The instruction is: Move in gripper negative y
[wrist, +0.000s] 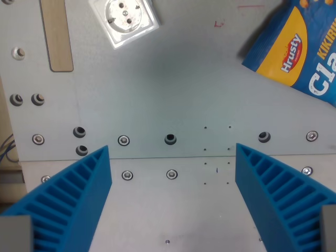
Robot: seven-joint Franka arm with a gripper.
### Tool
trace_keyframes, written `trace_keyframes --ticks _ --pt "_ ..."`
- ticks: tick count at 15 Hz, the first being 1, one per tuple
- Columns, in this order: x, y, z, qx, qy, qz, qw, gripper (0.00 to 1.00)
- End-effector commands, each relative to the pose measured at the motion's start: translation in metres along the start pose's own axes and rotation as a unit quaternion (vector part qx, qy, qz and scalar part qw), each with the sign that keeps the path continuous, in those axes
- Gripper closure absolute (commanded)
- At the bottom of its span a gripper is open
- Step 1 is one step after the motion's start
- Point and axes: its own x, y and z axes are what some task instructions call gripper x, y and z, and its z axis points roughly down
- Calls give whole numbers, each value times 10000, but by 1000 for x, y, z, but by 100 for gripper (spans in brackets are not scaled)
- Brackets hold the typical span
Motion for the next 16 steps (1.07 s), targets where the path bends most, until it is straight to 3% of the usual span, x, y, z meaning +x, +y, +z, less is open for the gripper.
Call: trace_keyframes --ticks 1,16 --pt "0 -5 -3 1 29 3 10000 0" --pt "0 -80 -3 1 29 3 10000 0"
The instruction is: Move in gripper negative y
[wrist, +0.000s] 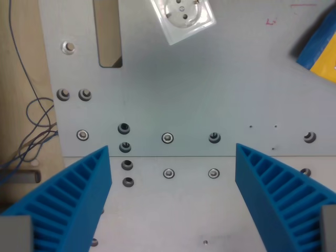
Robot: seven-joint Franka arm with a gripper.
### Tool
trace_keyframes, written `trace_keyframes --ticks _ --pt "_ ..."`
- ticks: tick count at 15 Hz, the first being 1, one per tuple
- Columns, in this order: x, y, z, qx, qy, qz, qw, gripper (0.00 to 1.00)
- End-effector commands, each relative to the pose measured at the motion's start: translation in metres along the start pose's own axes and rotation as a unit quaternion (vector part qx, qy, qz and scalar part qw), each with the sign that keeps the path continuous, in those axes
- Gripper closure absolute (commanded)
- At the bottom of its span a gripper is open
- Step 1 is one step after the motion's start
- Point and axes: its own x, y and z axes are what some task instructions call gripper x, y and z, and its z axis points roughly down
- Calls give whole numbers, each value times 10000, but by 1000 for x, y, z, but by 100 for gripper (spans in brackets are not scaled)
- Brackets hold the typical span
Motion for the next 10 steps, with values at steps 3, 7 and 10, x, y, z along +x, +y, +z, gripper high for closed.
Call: trace_keyframes --ticks 3,7,10 --pt "7 -26 -3 -38 -53 96 9999 0" --pt "7 -46 -3 -38 -53 96 9999 0" --pt "8 -61 -3 -38 -53 96 9999 0"
